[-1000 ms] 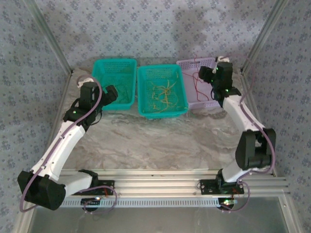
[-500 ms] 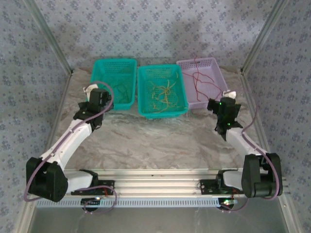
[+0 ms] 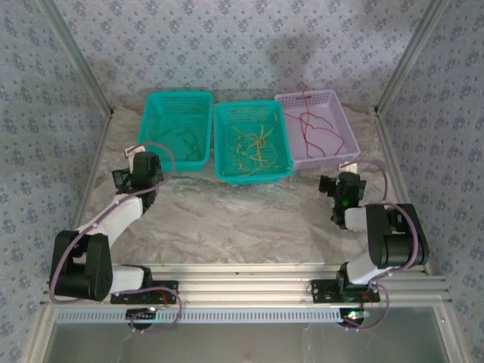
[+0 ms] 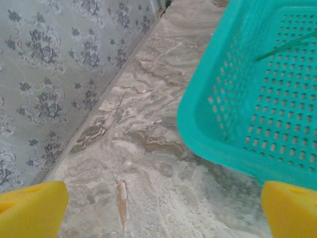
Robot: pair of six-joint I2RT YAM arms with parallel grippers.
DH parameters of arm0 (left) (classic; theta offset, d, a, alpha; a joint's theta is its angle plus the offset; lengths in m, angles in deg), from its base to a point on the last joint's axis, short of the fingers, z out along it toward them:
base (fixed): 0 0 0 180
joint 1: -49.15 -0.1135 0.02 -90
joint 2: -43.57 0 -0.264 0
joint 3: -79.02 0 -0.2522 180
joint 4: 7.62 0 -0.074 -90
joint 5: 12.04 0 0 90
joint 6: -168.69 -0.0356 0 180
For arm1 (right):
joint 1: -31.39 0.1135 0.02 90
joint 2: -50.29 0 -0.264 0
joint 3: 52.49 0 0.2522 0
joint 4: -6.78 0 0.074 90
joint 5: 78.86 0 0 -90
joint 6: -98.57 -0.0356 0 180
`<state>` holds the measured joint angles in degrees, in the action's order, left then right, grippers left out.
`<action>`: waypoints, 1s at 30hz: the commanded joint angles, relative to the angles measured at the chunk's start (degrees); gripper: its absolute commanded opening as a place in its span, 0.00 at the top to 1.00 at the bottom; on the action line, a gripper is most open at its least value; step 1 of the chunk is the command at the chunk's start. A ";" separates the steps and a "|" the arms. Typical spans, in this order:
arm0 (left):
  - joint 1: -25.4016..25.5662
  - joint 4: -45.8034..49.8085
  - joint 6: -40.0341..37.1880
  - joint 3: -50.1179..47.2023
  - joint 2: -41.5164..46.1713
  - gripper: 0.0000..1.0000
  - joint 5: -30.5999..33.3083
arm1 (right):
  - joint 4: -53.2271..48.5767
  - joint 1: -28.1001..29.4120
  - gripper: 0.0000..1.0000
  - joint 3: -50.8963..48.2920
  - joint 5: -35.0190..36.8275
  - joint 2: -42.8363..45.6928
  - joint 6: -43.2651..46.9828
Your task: Untangle the cables
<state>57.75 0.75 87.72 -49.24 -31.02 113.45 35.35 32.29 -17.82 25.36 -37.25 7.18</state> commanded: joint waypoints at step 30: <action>-7.91 -43.73 -5.41 -15.59 -13.28 0.00 -22.04 | 7.35 -0.70 0.00 0.09 -2.30 0.10 1.38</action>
<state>49.91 -40.62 82.59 -64.59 -44.85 92.23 41.32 31.90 -18.22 23.72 -37.52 7.62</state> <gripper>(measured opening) 0.997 0.998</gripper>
